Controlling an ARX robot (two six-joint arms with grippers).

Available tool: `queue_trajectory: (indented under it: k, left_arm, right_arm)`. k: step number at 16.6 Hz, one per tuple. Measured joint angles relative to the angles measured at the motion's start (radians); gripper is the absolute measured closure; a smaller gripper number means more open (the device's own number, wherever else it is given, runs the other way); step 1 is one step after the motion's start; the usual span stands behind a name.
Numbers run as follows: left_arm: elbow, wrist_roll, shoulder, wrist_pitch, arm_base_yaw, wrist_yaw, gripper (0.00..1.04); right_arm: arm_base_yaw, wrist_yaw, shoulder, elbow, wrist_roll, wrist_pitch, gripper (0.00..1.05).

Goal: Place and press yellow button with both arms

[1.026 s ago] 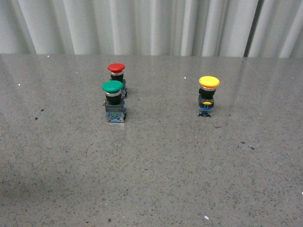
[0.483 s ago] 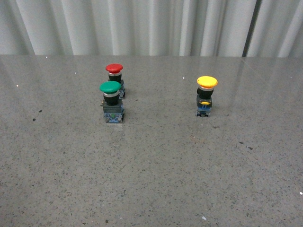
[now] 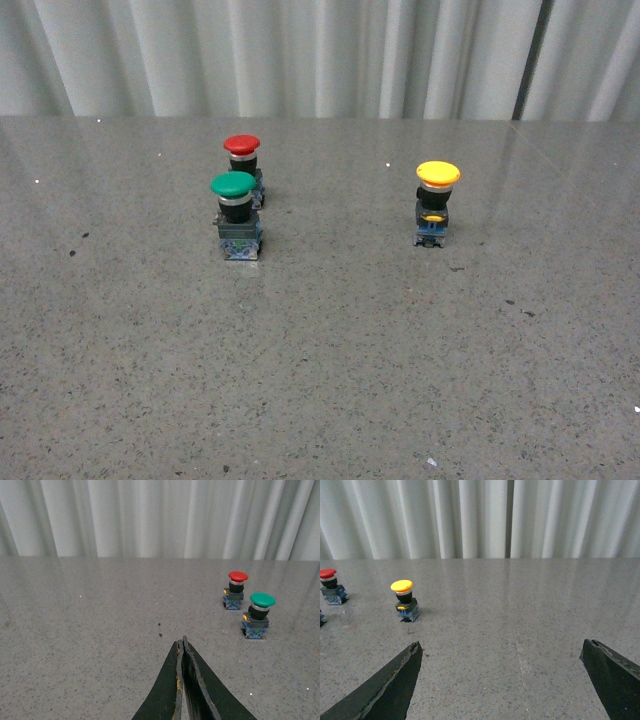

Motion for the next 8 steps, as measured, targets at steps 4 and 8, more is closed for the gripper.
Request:
queue_trajectory:
  k: [4,8]
  left_arm:
    - [-0.020,0.000,-0.071,-0.045,0.002,0.000,1.03]
    - [-0.043,0.000,-0.137,-0.072,0.002,0.000,1.03]
  right_arm:
    - [0.000,0.000,0.000,0.000,0.000,0.000,0.07]
    - [0.000,0.000,0.000,0.000,0.000,0.000,0.07]
